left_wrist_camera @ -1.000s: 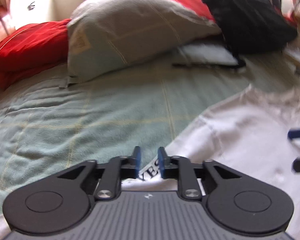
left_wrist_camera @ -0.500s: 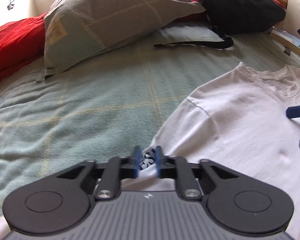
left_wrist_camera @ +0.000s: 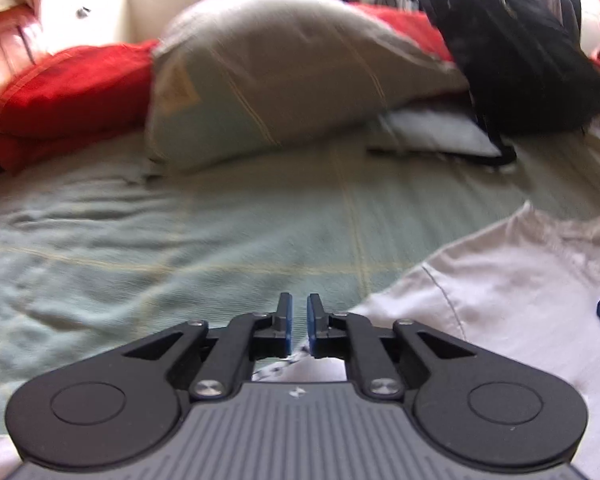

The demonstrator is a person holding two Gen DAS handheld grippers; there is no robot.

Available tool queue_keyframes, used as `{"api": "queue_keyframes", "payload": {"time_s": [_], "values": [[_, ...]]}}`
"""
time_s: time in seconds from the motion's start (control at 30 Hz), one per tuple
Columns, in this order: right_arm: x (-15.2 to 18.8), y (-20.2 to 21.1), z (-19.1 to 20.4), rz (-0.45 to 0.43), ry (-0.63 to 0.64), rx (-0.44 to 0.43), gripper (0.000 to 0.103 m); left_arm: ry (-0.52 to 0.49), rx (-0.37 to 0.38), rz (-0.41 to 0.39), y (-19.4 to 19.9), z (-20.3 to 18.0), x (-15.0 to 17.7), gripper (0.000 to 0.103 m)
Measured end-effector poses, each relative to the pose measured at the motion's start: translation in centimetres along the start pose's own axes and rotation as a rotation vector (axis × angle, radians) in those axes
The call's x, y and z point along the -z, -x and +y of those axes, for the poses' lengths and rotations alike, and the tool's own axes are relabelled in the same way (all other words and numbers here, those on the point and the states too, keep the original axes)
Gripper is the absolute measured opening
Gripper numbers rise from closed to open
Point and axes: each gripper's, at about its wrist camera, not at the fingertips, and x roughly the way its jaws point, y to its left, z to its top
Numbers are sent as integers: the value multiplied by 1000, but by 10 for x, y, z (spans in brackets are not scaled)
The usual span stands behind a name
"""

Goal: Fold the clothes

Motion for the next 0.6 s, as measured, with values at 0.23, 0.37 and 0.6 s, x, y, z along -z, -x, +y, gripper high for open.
{"api": "queue_keyframes", "payload": {"time_s": [0.23,0.37,0.6], "values": [[-1,3,4,-1,6,-6,103,144,-4,62,9,28,14,47],[0,1,6,5,20,-2,103,222,-65,80,-6,44,17,47],[0,1,-1,-4,-9,-1,103,278,-135,59,1,56,19,46]]}}
